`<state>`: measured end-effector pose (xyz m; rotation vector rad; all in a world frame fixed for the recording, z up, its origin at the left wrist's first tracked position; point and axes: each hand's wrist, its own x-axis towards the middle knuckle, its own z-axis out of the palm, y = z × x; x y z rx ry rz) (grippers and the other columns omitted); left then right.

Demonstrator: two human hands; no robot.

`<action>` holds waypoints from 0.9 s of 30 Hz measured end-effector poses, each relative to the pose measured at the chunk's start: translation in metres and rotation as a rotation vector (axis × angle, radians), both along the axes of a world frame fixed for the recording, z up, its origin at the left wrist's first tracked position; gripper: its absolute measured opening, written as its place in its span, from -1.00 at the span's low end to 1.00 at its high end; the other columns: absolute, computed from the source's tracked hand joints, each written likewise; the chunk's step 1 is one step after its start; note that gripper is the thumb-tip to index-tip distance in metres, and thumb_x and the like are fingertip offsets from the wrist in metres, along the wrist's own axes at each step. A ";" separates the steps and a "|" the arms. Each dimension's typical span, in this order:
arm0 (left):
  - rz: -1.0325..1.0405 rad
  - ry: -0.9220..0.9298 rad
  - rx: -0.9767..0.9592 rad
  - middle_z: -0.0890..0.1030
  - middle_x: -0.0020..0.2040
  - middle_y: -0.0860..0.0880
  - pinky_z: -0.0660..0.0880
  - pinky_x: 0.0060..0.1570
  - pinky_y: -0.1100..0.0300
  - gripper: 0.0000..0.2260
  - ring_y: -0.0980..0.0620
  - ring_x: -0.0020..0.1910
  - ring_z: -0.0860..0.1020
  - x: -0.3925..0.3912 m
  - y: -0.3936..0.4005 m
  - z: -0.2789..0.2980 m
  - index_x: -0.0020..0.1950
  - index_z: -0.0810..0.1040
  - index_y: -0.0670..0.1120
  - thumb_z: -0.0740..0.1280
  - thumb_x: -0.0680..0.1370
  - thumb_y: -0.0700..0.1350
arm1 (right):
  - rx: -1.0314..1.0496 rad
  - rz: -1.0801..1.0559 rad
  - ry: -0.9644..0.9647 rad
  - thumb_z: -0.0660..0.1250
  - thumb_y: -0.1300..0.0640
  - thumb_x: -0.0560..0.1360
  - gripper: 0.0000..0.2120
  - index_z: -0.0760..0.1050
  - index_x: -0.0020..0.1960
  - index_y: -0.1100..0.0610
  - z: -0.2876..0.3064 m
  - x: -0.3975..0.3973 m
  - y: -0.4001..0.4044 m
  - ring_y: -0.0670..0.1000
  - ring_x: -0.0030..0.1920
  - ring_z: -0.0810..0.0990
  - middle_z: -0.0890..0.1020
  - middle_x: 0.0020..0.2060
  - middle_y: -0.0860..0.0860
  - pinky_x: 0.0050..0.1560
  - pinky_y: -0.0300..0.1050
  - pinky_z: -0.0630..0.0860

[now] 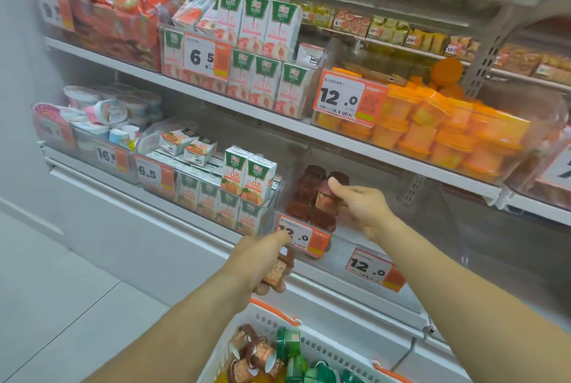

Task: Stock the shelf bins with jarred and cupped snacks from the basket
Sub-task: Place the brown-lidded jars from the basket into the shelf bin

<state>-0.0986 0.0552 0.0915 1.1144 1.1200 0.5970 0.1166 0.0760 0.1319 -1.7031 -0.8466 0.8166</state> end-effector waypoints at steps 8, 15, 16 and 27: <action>0.143 -0.487 -0.253 0.52 -0.37 -0.24 0.18 -0.64 0.30 -0.62 -0.12 -0.51 0.48 -0.003 0.004 0.010 -0.20 0.52 -0.23 0.16 0.63 0.01 | -0.083 -0.062 -0.375 0.59 -0.22 0.27 -0.47 0.66 0.08 0.10 -0.035 -0.013 0.060 0.07 0.04 0.66 0.67 -0.03 -0.01 0.18 0.00 0.57; 0.310 -0.636 -0.268 0.51 -0.36 -0.24 0.35 -0.56 0.21 -0.57 -0.13 -0.47 0.47 -0.009 0.015 0.009 -0.11 0.50 -0.31 0.06 0.64 0.01 | -0.118 -0.036 -0.499 0.55 -0.17 0.36 -0.71 0.59 -0.16 0.02 -0.038 -0.020 0.068 0.04 -0.04 0.65 0.70 -0.13 0.05 -0.04 -0.11 0.51; 0.309 -0.638 -0.259 0.51 -0.36 -0.23 0.36 -0.56 0.20 -0.60 -0.13 -0.47 0.47 -0.009 0.015 0.011 -0.09 0.49 -0.31 0.07 0.63 -0.01 | -0.122 -0.031 -0.504 0.54 -0.18 0.36 -0.71 0.58 -0.20 0.02 -0.038 -0.019 0.068 0.04 -0.05 0.65 0.70 -0.16 0.05 -0.05 -0.11 0.52; 0.233 -0.503 -0.171 0.62 -0.28 -0.17 0.23 -0.58 0.27 -0.72 -0.05 -0.44 0.50 0.008 0.014 0.005 -0.02 0.57 -0.13 0.37 0.56 0.10 | -0.057 -0.004 -0.769 0.44 -0.14 0.48 -0.64 0.58 -0.03 0.17 -0.016 -0.024 0.055 0.01 -0.11 0.61 0.60 -0.22 -0.04 -0.13 -0.16 0.48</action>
